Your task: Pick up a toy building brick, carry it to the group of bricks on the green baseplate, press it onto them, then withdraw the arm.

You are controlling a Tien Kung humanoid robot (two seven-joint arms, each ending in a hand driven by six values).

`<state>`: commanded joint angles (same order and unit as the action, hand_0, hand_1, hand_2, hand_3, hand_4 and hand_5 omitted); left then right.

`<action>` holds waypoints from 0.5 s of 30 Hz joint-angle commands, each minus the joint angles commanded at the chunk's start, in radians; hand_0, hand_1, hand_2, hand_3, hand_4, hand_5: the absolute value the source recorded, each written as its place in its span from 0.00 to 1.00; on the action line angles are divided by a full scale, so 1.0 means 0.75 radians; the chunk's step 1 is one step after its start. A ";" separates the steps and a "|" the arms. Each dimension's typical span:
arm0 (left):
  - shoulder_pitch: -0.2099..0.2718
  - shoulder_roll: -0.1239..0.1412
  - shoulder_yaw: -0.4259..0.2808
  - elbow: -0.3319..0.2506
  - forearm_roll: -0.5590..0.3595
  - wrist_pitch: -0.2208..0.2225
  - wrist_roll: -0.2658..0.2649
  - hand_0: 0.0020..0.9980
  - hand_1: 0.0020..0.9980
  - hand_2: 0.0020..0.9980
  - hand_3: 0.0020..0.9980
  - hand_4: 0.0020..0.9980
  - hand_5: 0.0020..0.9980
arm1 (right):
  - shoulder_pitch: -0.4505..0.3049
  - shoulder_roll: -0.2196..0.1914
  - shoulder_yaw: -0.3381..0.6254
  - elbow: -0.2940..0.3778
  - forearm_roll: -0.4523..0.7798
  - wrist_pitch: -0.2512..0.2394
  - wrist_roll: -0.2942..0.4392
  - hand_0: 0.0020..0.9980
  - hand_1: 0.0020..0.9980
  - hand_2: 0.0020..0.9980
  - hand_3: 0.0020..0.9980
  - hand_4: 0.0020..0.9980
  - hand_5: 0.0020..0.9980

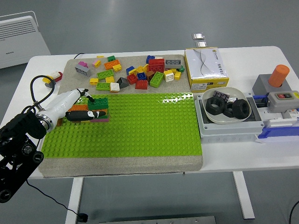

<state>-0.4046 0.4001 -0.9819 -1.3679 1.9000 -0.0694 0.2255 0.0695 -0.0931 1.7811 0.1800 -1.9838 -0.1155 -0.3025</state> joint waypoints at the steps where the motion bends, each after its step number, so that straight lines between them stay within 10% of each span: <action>1: 0.001 0.001 0.001 0.000 0.000 0.000 0.000 0.95 0.95 0.95 0.67 1.00 0.72 | 0.000 0.000 0.000 0.000 0.000 0.000 0.000 0.70 0.66 0.63 0.74 0.93 1.00; 15: 0.007 0.023 -0.009 -0.018 -0.003 -0.005 -0.002 0.95 0.95 0.95 0.66 1.00 0.72 | -0.002 0.000 -0.004 0.000 0.005 -0.002 -0.001 0.70 0.66 0.63 0.74 0.93 1.00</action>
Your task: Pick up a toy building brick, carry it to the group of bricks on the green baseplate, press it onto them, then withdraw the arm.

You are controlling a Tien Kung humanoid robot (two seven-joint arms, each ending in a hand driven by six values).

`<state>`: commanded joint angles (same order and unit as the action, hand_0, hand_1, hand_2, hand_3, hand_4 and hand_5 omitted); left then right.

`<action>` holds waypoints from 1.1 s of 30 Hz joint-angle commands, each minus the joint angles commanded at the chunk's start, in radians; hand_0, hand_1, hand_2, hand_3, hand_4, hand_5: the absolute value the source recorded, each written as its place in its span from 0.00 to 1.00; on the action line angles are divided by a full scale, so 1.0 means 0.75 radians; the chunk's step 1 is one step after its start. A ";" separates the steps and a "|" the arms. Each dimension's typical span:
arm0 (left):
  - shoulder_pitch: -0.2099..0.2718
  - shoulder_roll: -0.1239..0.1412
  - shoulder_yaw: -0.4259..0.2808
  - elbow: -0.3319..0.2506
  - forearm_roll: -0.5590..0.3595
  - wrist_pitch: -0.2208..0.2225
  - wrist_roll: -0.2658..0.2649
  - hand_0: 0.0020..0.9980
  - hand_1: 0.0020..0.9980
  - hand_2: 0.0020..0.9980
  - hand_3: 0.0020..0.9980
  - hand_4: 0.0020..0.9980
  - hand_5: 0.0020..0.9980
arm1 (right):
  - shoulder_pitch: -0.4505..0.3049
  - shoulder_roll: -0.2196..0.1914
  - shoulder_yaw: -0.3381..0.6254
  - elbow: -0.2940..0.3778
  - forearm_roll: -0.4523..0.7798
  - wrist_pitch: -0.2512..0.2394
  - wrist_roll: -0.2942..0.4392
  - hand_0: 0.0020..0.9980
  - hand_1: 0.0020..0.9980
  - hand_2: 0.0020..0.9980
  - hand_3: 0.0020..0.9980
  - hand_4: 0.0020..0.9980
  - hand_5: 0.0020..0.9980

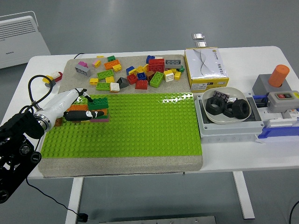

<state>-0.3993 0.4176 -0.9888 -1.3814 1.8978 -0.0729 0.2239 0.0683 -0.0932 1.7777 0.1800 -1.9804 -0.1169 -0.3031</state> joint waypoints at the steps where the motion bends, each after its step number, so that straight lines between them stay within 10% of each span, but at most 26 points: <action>1: 0.000 0.001 -0.001 -0.001 -0.001 -0.001 -0.001 0.95 0.95 0.95 0.66 1.00 0.72 | 0.000 0.000 0.000 0.000 0.000 0.000 0.000 0.70 0.66 0.63 0.74 0.93 1.00; 33: 0.010 0.017 0.003 0.016 -0.007 0.003 -0.011 0.94 0.94 0.95 0.65 1.00 0.72 | -0.007 0.007 0.002 0.000 -0.001 -0.003 -0.002 0.70 0.66 0.64 0.74 0.93 1.00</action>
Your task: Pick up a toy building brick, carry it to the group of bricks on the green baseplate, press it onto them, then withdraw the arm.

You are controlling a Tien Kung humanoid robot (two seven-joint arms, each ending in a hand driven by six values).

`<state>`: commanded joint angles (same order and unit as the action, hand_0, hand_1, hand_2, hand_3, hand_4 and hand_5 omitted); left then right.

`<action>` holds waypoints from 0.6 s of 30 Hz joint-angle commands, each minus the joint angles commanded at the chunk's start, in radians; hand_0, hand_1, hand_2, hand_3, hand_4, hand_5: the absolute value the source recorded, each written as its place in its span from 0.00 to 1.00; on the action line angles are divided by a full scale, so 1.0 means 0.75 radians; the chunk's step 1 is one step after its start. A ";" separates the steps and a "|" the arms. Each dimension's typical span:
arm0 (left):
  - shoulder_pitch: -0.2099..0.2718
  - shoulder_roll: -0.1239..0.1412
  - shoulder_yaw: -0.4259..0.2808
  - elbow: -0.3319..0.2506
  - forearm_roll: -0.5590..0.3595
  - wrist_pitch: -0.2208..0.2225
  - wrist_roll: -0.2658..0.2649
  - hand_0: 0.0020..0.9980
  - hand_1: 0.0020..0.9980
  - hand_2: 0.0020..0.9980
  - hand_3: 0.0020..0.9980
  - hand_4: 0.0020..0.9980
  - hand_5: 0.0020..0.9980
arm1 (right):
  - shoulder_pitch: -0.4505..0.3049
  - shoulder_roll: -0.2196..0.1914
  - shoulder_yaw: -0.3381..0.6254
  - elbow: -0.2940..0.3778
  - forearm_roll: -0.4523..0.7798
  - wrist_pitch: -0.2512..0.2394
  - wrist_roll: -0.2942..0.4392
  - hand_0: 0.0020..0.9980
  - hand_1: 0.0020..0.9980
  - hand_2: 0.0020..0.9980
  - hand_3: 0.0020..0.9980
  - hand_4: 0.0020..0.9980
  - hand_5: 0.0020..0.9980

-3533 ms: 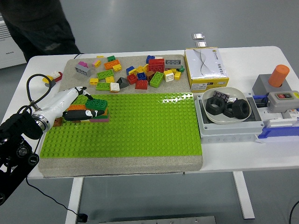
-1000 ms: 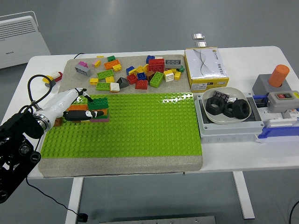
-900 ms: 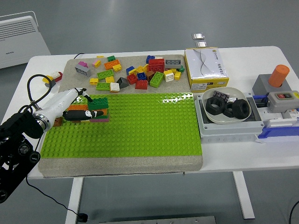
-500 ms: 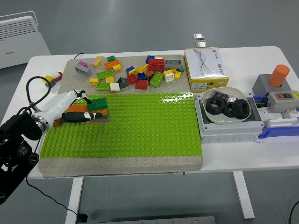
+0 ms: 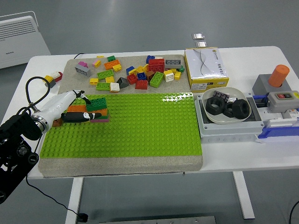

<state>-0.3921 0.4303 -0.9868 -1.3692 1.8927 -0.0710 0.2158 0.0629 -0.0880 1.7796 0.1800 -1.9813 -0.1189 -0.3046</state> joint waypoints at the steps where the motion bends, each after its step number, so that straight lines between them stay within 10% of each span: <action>1: -0.001 0.001 0.001 0.002 0.000 0.000 -0.001 0.94 0.94 0.95 0.65 1.00 0.72 | 0.000 0.000 -0.002 0.000 0.002 0.000 0.000 0.70 0.66 0.64 0.74 0.93 1.00; 18: 0.003 0.024 0.009 -0.009 0.002 0.007 -0.013 0.94 0.94 0.95 0.65 1.00 0.72 | 0.004 -0.001 -0.025 0.000 0.022 -0.004 -0.001 0.70 0.66 0.64 0.74 0.93 1.00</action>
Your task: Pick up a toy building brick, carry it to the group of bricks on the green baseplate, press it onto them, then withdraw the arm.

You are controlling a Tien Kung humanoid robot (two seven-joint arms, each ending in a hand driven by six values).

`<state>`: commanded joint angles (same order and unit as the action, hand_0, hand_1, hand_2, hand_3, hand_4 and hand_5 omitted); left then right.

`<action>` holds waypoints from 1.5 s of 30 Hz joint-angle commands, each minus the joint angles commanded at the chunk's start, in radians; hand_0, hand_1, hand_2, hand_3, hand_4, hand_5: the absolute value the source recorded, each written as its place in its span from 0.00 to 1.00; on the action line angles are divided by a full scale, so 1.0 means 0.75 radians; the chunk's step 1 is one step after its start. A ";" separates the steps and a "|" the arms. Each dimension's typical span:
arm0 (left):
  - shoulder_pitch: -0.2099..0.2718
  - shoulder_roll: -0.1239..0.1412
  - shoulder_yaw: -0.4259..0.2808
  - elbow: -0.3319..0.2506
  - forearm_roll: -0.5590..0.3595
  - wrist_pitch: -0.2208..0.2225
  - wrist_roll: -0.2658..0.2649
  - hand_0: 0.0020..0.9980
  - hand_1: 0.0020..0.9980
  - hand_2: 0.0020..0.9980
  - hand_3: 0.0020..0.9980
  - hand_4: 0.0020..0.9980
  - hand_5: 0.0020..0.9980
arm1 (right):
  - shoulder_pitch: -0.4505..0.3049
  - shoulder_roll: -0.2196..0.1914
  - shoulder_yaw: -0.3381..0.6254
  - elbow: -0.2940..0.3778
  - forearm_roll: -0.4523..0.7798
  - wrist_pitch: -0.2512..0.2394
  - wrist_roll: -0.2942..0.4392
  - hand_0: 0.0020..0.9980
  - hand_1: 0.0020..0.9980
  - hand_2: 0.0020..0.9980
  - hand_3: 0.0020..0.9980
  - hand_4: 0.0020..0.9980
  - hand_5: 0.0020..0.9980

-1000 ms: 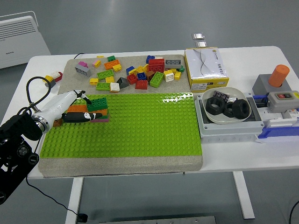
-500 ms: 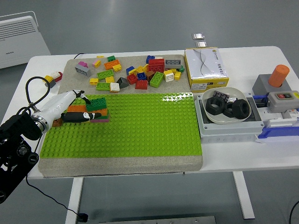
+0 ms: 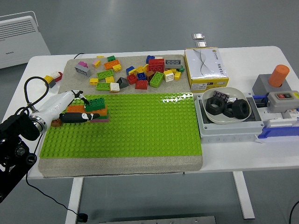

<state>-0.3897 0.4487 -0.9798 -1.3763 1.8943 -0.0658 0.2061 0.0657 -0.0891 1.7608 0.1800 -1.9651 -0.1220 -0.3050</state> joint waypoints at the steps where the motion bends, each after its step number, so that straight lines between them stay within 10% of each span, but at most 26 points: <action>1: 0.000 0.000 0.001 0.000 0.000 0.001 -0.001 0.94 0.94 0.95 0.65 1.00 0.72 | 0.000 0.000 0.000 0.000 0.000 0.000 0.000 0.70 0.66 0.64 0.74 0.93 1.00; 45: -0.010 -0.017 0.006 0.010 0.016 0.016 -0.016 0.94 0.94 0.94 0.64 1.00 0.71 | 0.008 0.000 -0.020 0.000 0.013 -0.003 -0.002 0.70 0.66 0.65 0.75 0.93 1.00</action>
<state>-0.3974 0.4359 -0.9749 -1.3689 1.9066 -0.0539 0.1941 0.0718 -0.0894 1.7455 0.1800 -1.9550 -0.1245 -0.3067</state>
